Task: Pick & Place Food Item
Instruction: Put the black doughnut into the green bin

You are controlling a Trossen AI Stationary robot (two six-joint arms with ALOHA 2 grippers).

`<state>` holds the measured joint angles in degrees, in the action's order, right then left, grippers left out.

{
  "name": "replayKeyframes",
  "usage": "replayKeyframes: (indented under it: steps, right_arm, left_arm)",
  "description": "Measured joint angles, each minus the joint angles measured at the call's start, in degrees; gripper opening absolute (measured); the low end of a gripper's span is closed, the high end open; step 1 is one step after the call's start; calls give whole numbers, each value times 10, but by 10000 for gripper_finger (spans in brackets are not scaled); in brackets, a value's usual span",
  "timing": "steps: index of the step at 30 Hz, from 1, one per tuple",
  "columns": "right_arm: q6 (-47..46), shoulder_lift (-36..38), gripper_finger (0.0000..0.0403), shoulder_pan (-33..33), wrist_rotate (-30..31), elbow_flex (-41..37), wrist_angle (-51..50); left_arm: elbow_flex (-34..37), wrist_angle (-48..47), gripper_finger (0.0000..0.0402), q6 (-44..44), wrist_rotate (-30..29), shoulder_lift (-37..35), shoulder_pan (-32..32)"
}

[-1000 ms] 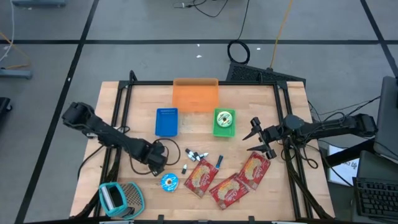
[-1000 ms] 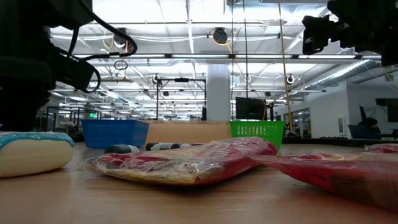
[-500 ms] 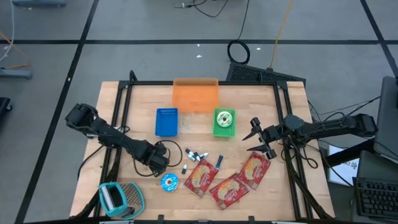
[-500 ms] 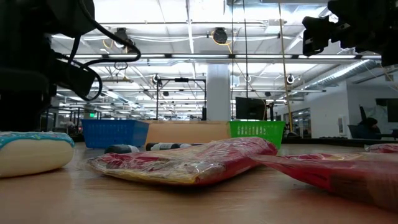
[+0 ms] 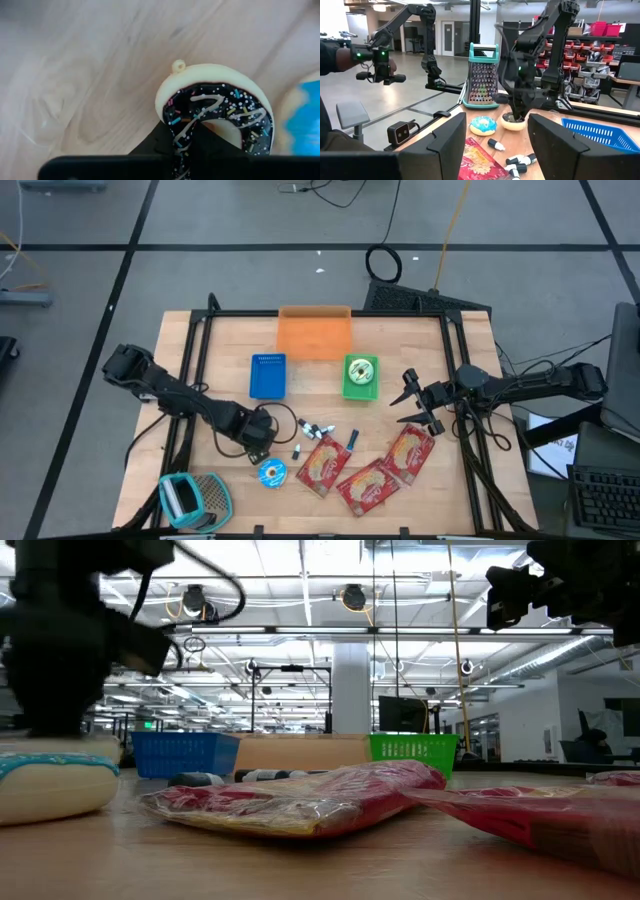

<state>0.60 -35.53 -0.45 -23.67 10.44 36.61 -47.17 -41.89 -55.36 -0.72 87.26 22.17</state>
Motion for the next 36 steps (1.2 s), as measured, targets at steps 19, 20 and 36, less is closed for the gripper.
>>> replayKeyframes:
  steps: [19, 20, 36]
  right_arm:
    - [-4, -37, 201, 0, 150, 0, 1]
    - [-7, -43, 201, 0, 178, 0, 3]
    - [-71, -225, 201, 0, 299, 6, 170]
  left_arm:
    - [-155, 156, 35, 438, -430, -22, -88]
    - [-155, 186, 35, 472, -441, -21, -96]
    - [-156, 623, 35, 835, -443, 136, -161]
